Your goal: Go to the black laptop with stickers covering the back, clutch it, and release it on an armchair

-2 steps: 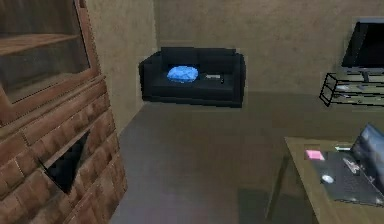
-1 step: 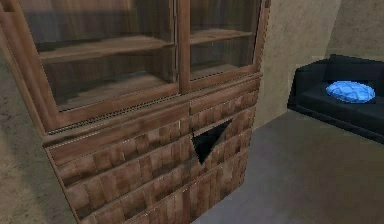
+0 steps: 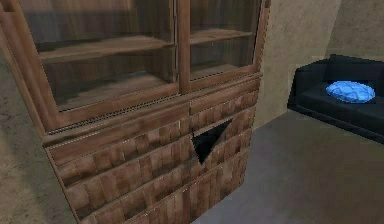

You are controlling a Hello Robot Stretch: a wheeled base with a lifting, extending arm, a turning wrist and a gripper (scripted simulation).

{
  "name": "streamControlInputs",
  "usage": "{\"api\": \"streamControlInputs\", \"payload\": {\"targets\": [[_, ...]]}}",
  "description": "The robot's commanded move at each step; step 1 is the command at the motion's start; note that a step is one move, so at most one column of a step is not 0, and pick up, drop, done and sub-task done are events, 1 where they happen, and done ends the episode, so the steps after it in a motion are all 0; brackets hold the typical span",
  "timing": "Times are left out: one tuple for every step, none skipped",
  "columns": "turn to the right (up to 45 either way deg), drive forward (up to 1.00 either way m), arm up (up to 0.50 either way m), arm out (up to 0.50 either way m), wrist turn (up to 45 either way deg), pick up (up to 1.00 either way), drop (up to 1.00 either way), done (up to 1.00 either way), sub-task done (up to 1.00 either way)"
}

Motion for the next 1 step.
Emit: {"api": "streamControlInputs", "payload": {"targets": [[0.0,0.0,0.34,0.0,0.0,0.0,0.0,0.0,0.0]]}}
